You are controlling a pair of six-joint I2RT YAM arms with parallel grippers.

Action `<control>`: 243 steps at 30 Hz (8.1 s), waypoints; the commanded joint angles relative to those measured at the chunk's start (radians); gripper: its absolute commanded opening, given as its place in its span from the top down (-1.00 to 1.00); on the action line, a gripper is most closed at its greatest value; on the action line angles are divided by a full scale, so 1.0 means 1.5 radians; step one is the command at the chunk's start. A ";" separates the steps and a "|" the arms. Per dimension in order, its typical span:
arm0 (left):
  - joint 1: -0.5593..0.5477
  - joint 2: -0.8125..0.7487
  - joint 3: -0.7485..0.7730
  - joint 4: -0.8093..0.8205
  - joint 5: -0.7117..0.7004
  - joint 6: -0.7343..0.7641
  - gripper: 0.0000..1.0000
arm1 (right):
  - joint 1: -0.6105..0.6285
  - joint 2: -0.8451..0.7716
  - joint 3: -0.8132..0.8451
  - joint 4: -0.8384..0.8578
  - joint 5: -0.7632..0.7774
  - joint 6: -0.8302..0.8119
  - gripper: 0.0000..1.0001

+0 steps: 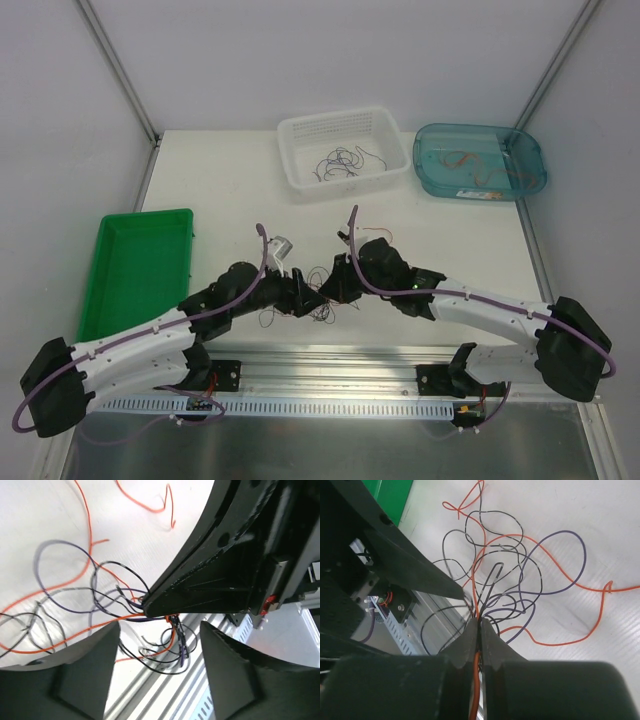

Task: Untangle the cables
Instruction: Untie the cable.

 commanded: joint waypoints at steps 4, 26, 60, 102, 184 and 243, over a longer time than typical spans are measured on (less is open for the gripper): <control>-0.002 -0.123 -0.028 -0.009 -0.090 -0.038 -0.48 | -0.006 -0.033 0.044 -0.059 -0.007 -0.033 0.99; 0.014 0.030 -0.054 0.220 0.138 0.011 -0.40 | -0.049 -0.069 0.021 -0.006 -0.049 0.075 0.99; 0.009 0.052 -0.035 0.203 0.078 -0.065 1.00 | -0.008 -0.160 0.206 -0.358 0.020 -0.173 0.24; 0.008 -0.021 -0.067 0.287 0.182 0.040 1.00 | -0.021 -0.041 0.049 -0.024 -0.168 -0.137 0.77; 0.008 -0.099 -0.129 0.298 0.077 0.147 1.00 | -0.017 -0.074 0.070 -0.026 -0.203 -0.050 0.99; 0.008 -0.095 -0.091 0.343 0.155 0.213 1.00 | -0.024 -0.038 0.091 -0.040 -0.285 -0.035 0.63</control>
